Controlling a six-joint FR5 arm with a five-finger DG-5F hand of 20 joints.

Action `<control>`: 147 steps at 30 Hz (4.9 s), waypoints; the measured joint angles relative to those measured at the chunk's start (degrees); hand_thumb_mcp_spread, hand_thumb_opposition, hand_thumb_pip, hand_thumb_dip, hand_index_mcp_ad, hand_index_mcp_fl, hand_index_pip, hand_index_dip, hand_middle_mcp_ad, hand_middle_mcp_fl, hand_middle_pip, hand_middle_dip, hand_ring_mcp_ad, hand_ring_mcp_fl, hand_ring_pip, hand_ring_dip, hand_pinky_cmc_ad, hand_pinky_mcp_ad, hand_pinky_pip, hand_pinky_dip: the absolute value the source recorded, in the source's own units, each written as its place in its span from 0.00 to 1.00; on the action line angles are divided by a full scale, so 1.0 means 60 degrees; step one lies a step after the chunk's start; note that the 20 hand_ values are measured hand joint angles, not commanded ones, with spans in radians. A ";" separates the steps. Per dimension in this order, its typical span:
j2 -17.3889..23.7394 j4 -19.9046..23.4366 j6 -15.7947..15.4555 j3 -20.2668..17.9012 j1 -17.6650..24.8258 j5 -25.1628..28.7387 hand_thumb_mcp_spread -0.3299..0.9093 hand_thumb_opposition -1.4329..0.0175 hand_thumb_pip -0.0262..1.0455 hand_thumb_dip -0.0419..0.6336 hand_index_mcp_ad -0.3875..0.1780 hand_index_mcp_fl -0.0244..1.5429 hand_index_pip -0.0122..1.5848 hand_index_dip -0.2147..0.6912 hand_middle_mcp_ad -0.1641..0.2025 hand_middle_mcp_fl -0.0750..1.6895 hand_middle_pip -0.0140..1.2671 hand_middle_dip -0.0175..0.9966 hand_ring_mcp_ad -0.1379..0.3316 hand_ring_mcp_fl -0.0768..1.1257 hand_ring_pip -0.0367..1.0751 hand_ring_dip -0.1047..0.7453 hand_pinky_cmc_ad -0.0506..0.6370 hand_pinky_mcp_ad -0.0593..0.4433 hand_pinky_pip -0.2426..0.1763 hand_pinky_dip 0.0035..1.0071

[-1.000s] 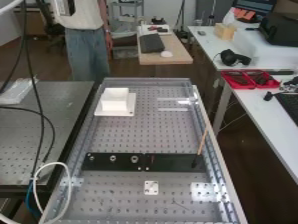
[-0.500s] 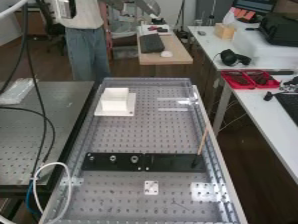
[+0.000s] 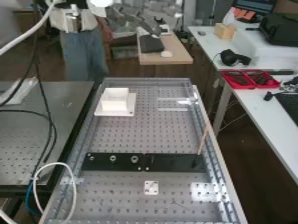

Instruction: Grab the larger nut and place it in the white container

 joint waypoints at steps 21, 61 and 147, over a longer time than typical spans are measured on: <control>-0.1347 0.1457 -0.0547 -0.1244 -0.2735 -0.4303 0.44 0.47 0.56 0.20 0.64 0.05 0.07 0.21 0.69 0.11 0.11 0.25 0.67 0.07 0.12 0.32 0.69 0.84 0.37 0.67; -0.3666 0.5029 -0.1579 -0.2746 -0.4658 -0.6384 0.53 0.39 0.70 0.30 0.38 0.02 0.93 0.26 0.68 0.04 0.11 0.25 0.66 0.07 0.11 0.31 0.69 0.80 0.35 0.62; -0.5013 0.4268 -0.4140 -0.1715 -0.5070 -0.7648 0.54 0.36 0.77 0.34 0.32 0.02 0.98 0.33 0.65 0.04 0.10 0.23 0.63 0.07 0.15 0.31 0.62 0.74 0.36 0.63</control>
